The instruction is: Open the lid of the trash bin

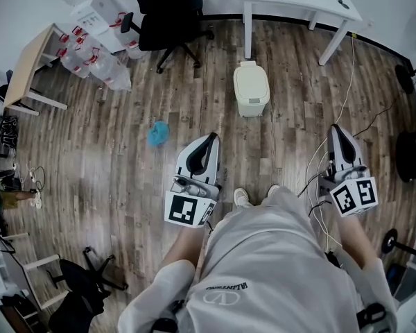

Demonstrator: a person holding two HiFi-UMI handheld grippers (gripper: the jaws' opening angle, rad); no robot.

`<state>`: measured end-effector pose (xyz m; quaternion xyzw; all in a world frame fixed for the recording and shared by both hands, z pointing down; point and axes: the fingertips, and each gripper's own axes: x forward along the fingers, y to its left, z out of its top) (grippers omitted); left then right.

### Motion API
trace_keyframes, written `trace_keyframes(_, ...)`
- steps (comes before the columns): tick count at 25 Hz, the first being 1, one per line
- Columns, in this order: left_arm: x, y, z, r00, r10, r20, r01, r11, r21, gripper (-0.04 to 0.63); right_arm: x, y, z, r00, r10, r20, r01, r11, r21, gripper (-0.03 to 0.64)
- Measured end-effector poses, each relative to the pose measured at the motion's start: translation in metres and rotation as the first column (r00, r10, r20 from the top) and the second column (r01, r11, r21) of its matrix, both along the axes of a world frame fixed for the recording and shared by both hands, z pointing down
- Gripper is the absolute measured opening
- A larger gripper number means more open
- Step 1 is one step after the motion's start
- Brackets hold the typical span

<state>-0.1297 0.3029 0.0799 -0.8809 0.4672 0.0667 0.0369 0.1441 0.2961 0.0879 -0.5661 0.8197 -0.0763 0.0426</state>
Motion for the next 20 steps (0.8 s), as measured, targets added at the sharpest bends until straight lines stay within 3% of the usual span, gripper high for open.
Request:
trace_keyframes(6,-0.010,-0.008,0.017,1.000,0.011,-0.003,-0.012,0.999,-0.035,-0.002,-0.020,-0.003,0.016,1.000,-0.015,-0.005,0.015,1.000,-0.025,0.017)
trace_keyframes(20,0.024,-0.079,0.017,0.999,0.022,0.035,-0.020,0.999,-0.040,-0.002,0.001,-0.077,0.029,0.999,-0.044,0.024,0.045,0.998,-0.040,0.017)
